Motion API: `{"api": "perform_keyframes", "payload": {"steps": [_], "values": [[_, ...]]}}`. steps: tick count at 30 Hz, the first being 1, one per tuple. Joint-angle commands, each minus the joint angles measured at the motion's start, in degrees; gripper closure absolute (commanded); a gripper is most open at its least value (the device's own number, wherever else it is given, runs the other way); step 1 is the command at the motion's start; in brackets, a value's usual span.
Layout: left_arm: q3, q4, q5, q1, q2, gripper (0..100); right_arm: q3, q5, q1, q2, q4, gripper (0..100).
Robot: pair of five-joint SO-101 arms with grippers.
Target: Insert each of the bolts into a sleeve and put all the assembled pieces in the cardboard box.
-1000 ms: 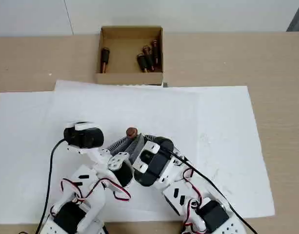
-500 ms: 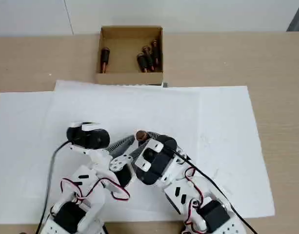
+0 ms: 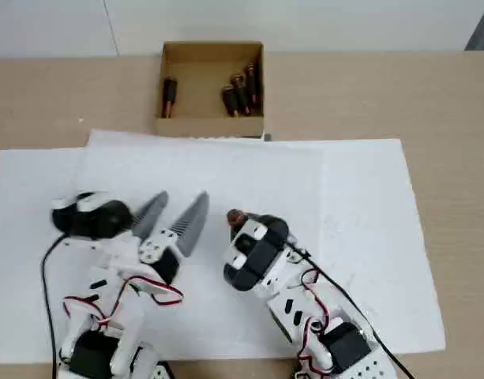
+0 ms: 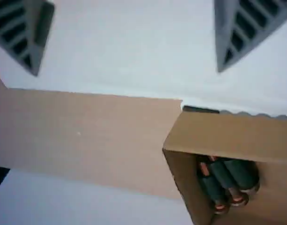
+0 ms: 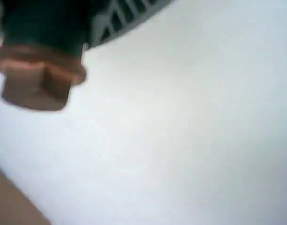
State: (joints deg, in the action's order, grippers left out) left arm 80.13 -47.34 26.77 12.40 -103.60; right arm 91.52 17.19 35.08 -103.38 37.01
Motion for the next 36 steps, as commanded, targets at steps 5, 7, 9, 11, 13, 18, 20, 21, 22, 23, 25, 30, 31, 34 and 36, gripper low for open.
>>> {"api": "perform_keyframes", "payload": {"steps": [5,7,9,11,13,18,20,21,22,23,25,30,31,34,36], "values": [[-4.5,0.5,-0.8,-1.4,-0.4,96,-1.1,-0.1,-4.3,-0.5,-1.9,99.5],[-4.3,0.5,-0.8,-4.0,-0.4,99,-1.1,-0.1,-5.2,-0.5,-1.9,99.5],[-2.4,0.5,-1.1,-6.8,-0.4,99,-0.9,-0.2,-6.8,-0.5,-1.9,99.5],[-0.1,0.5,-4.0,-9.8,-0.4,99,-0.7,-0.3,-8.4,-0.5,-1.8,99.5],[2.9,0.5,-7.3,-12.1,-0.4,99,-0.7,-2.5,-10.1,-0.5,-1.8,99.5],[9.5,0.5,-15.4,-14.6,-0.4,99,0.3,-8.9,-14.1,-0.5,-1.7,99.5],[11.6,0.5,-18.1,-14.6,-0.4,99,0.5,-11.7,-15.3,-0.5,-1.6,99.5],[12.2,0.5,-19.2,-14.6,-0.4,99,0.4,-13.5,-16.0,-0.5,-0.6,99.5],[12.8,0.5,-20.3,-14.5,-0.4,99,0.4,-15.5,-16.3,-0.5,0.9,99.5],[13.3,0.5,-21.5,-14.3,-0.4,99,0.0,-17.5,-16.6,-0.5,2.8,99.5],[14.5,0.5,-23.9,-14.2,-0.4,99,-1.5,-21.5,-16.7,-0.4,7.3,99.5],[16.1,0.4,-27.9,-14.2,-0.4,99,-7.3,-25.5,-16.6,-0.3,12.0,99.5],[16.1,0.3,-27.7,-14.2,-0.4,99,-8.8,-25.5,-16.6,-0.3,12.1,99.5],[16.1,0.3,-27.7,-14.2,-0.4,99,-13.5,-25.5,-16.5,2.2,12.4,99.5],[16.1,-0.5,-27.7,-14.2,-0.3,99,-17.1,-25.5,-16.5,7.3,12.4,99.5]]}}
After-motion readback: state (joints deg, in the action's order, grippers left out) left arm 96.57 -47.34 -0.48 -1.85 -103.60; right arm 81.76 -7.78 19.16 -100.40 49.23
